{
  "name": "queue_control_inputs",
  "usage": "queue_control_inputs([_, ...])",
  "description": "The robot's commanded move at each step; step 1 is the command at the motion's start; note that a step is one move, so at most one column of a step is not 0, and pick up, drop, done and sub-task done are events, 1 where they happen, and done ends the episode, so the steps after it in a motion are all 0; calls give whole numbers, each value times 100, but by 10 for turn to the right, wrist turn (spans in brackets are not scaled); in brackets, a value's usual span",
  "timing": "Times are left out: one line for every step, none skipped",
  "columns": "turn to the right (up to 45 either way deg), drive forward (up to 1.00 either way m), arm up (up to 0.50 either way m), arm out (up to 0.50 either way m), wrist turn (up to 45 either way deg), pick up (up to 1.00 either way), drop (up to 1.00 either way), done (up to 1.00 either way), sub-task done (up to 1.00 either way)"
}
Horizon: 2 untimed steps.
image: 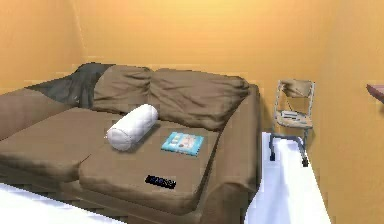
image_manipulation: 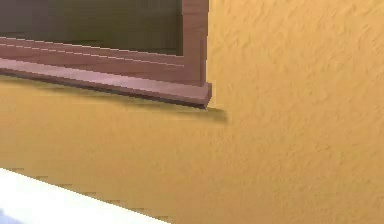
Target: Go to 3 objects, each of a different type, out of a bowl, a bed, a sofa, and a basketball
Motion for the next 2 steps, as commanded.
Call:
queue_control_inputs([-180,0,0,0,0,0,0,0,0])
queue_control_inputs([0,0,0,0,0,0,0,0,100])
